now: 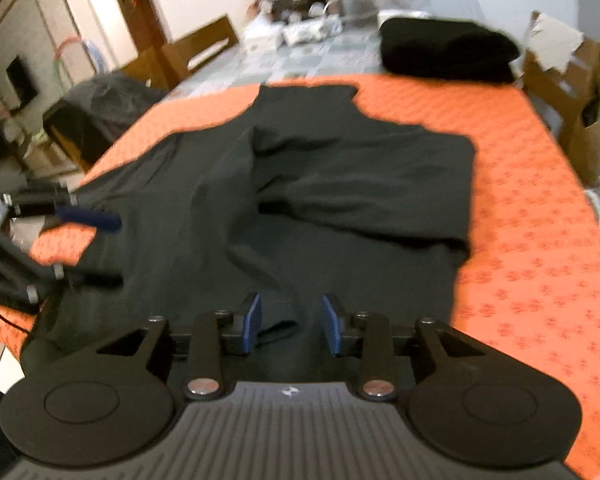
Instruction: Fold clothes
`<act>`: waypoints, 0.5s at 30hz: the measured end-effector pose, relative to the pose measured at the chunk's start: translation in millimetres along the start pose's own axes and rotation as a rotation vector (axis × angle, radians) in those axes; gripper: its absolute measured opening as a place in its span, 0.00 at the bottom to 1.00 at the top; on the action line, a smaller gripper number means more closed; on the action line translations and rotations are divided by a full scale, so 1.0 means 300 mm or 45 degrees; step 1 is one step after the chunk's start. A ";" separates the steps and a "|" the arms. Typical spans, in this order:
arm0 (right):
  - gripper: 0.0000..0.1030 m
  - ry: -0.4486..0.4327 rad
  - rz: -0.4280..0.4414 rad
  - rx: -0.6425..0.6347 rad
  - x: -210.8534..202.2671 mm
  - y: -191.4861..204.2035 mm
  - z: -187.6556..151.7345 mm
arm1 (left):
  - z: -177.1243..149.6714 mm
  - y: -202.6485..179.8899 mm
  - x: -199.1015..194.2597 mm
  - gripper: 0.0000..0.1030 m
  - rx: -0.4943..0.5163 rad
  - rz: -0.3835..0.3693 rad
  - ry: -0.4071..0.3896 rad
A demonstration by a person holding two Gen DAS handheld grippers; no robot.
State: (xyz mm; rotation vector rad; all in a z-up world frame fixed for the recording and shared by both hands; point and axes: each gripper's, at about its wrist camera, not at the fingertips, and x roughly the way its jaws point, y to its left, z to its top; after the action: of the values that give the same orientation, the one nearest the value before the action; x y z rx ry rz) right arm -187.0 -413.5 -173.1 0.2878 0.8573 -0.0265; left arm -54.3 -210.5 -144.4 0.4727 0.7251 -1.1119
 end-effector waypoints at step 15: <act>0.05 0.013 -0.108 0.090 -0.055 -0.030 -0.075 | 0.301 0.217 0.234 0.60 -0.386 -0.063 -0.040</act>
State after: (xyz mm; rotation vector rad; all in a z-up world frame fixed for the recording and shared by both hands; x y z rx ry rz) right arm -215.9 -417.7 -176.8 0.3178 0.8796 -0.1342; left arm 49.6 -290.6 -134.5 0.1806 0.8649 -1.0307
